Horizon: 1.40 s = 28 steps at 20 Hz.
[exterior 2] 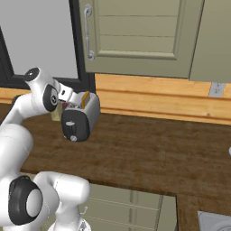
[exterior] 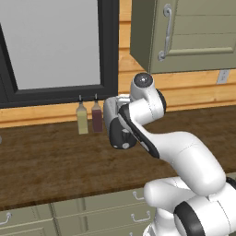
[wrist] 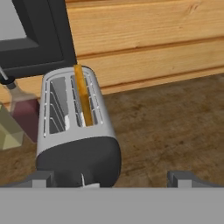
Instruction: Start the toaster. Once the lever pops up, take the bread to the plate on the dining counter.
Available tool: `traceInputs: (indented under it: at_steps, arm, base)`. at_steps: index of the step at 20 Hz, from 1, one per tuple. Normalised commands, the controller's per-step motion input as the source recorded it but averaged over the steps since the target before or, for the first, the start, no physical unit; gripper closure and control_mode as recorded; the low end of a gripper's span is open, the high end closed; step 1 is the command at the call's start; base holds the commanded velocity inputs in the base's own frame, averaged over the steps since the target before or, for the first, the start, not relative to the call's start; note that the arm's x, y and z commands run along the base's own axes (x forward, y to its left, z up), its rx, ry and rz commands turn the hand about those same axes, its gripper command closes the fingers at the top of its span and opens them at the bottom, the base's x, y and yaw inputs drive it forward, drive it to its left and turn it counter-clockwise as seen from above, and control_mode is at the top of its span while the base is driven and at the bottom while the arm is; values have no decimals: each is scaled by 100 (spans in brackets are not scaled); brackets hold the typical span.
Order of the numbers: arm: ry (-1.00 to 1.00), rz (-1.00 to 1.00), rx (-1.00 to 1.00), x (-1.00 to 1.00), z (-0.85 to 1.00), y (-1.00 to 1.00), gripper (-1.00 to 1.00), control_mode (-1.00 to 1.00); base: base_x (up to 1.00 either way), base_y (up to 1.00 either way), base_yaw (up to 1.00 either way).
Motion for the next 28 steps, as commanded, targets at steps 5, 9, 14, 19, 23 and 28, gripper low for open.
traceInputs:
  at_steps: [5,9,14,19,23,28]
  arm:
    - [0,1,2,-7,0,27,-100,-100]
    - [0,0,2,30,-4,15,-100,-100]
    - [0,0,0,39,-14,2,-100,-100]
    - [2,0,0,42,-28,0,-100,-100]
    - [3,0,0,38,-37,0,-100,-100]
    - [4,0,0,41,-29,0,-100,-100]
  base:
    - [0,0,0]
    - [0,0,0]
    - [0,0,0]
    - [0,0,0]
    - [0,0,0]
    - [0,0,0]
